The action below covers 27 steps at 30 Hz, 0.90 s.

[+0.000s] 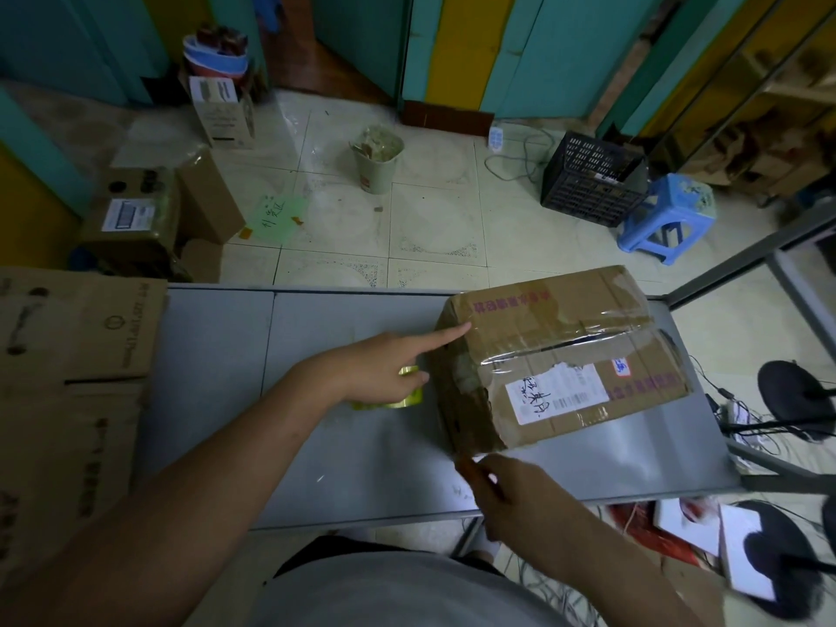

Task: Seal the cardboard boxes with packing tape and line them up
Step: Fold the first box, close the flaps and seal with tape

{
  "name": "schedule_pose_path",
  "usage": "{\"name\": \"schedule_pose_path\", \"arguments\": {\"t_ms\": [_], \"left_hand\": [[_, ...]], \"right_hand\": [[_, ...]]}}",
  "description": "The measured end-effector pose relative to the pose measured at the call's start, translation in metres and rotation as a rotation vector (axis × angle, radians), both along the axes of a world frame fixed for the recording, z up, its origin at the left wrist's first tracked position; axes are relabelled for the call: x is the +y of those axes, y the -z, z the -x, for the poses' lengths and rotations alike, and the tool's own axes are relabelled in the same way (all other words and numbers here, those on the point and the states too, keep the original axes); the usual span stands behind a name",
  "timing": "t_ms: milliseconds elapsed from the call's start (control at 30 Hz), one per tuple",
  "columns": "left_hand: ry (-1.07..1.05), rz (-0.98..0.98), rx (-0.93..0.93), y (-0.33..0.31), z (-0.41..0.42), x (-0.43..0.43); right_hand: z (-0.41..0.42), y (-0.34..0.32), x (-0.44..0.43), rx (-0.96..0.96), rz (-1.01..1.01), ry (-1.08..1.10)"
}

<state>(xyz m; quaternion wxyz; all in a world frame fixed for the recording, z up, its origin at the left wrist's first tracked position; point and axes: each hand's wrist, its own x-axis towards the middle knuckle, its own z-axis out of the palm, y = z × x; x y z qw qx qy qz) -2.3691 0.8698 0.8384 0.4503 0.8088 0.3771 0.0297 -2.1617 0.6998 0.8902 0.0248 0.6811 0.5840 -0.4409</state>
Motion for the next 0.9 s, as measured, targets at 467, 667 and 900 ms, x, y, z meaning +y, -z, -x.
{"name": "schedule_pose_path", "arguments": {"t_ms": [467, 667, 900], "left_hand": [[-0.002, -0.010, -0.054, 0.002, 0.002, -0.001], [-0.006, -0.028, -0.028, 0.002, 0.000, 0.006], [-0.005, -0.064, -0.043, -0.008, 0.001, 0.005]], "right_hand": [[0.014, 0.197, -0.012, -0.146, -0.245, -0.253], [0.000, 0.092, -0.011, 0.181, -0.434, -0.377], [-0.007, 0.001, 0.065, -0.039, -0.847, 0.150]]}}
